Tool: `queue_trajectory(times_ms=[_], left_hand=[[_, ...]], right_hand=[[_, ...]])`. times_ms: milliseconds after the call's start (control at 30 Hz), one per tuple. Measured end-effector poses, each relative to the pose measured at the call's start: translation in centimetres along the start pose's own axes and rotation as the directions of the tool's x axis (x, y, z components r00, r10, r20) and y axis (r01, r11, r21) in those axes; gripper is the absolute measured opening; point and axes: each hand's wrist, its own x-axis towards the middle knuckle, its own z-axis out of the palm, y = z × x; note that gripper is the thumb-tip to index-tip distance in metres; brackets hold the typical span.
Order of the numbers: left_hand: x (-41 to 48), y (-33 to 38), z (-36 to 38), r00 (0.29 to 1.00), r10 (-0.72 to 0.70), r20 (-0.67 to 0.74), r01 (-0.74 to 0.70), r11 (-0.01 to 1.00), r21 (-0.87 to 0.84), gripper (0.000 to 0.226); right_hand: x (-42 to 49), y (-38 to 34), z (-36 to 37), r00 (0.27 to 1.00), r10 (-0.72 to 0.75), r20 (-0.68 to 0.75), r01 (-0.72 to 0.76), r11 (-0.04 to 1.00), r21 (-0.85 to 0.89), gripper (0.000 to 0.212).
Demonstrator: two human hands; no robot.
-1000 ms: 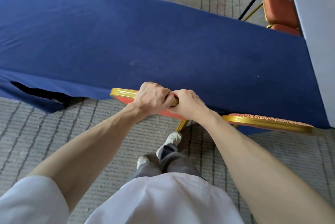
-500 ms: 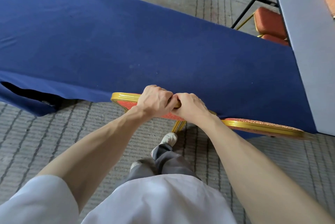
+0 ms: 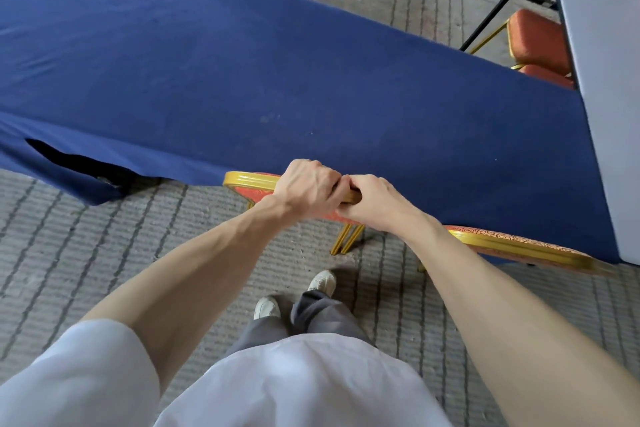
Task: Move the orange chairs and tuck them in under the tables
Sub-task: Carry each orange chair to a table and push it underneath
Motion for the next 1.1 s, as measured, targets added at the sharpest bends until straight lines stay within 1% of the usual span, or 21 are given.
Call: queue_trajectory(times_ms=[133, 233, 300, 400, 500, 600, 633, 733, 833, 867, 933, 1000, 1033, 1100], left_hand=[[0.4, -0.1, 0.4, 1.000, 0.026, -0.003, -0.026, 0.999, 0.027, 0.051], [0.3, -0.4, 0.5, 1.000, 0.017, -0.005, -0.017, 0.999, 0.036, 0.052], [0.0, -0.4, 0.4, 0.999, 0.020, -0.027, -0.019, 0.999, 0.030, 0.051], [-0.4, -0.8, 0.2, 0.999, 0.027, -0.040, -0.026, 0.999, 0.033, 0.052], [-1.0, -0.7, 0.2, 0.999, -0.001, -0.037, 0.001, 1.000, 0.013, 0.053], [-1.1, -0.7, 0.2, 1.000, -0.009, -0.012, 0.009, 1.000, -0.009, 0.054], [-1.2, -0.7, 0.2, 1.000, 0.004, 0.008, -0.004, 1.000, -0.010, 0.055], [-1.5, -0.9, -0.5, 0.998, 0.056, 0.042, -0.055, 0.998, -0.014, 0.053], [-2.1, -2.0, -1.5, 0.997, 0.063, 0.043, -0.063, 0.998, -0.019, 0.051], [-2.5, -2.7, -1.8, 0.996, 0.060, 0.067, -0.060, 0.998, -0.005, 0.053], [-3.2, -4.2, -2.2, 0.985, 0.050, 0.167, -0.055, 0.998, 0.027, 0.055], [-3.6, -5.2, -2.5, 0.963, 0.029, 0.269, -0.041, 0.998, 0.040, 0.052], [-3.5, -5.3, -2.6, 0.956, 0.022, 0.293, -0.036, 0.998, 0.043, 0.048], [-3.2, -5.0, -2.7, 0.952, 0.002, 0.307, -0.021, 0.998, 0.059, 0.038]], right_hand=[[0.2, 0.8, 0.0, 1.000, -0.017, -0.025, 0.018, 0.999, 0.040, 0.017], [0.1, 1.0, 0.2, 0.999, -0.026, -0.033, 0.029, 0.997, 0.065, 0.015], [-0.1, 0.8, 0.4, 0.998, -0.052, -0.041, 0.053, 0.998, 0.040, 0.015], [-0.3, 0.3, 0.3, 0.998, -0.055, 0.002, 0.055, 0.998, 0.000, 0.008], [-1.0, -0.2, -0.3, 0.999, -0.043, 0.012, 0.042, 0.998, 0.036, 0.003], [-1.9, 0.6, -0.9, 1.000, -0.015, -0.022, 0.017, 0.996, 0.089, 0.018], [-2.2, 1.2, -1.1, 1.000, -0.003, -0.021, 0.004, 0.998, 0.068, 0.025], [-3.2, 3.2, -1.6, 1.000, 0.029, 0.007, -0.028, 0.993, -0.117, 0.045], [-3.5, 4.6, -1.4, 0.998, 0.062, 0.009, -0.059, 0.978, -0.198, 0.054], [-3.4, 4.7, -1.1, 0.998, 0.061, -0.003, -0.061, 0.975, -0.213, 0.055], [-3.0, 4.5, -0.4, 0.999, 0.046, -0.014, -0.048, 0.971, -0.233, 0.057], [-2.4, 4.1, 0.6, 0.999, 0.022, -0.028, -0.028, 0.974, -0.226, 0.056], [-2.2, 3.9, 1.0, 0.998, 0.005, -0.060, -0.019, 0.972, -0.233, 0.051], [-2.0, 3.7, 1.5, 0.984, -0.027, -0.174, -0.023, 0.959, -0.282, 0.035]])
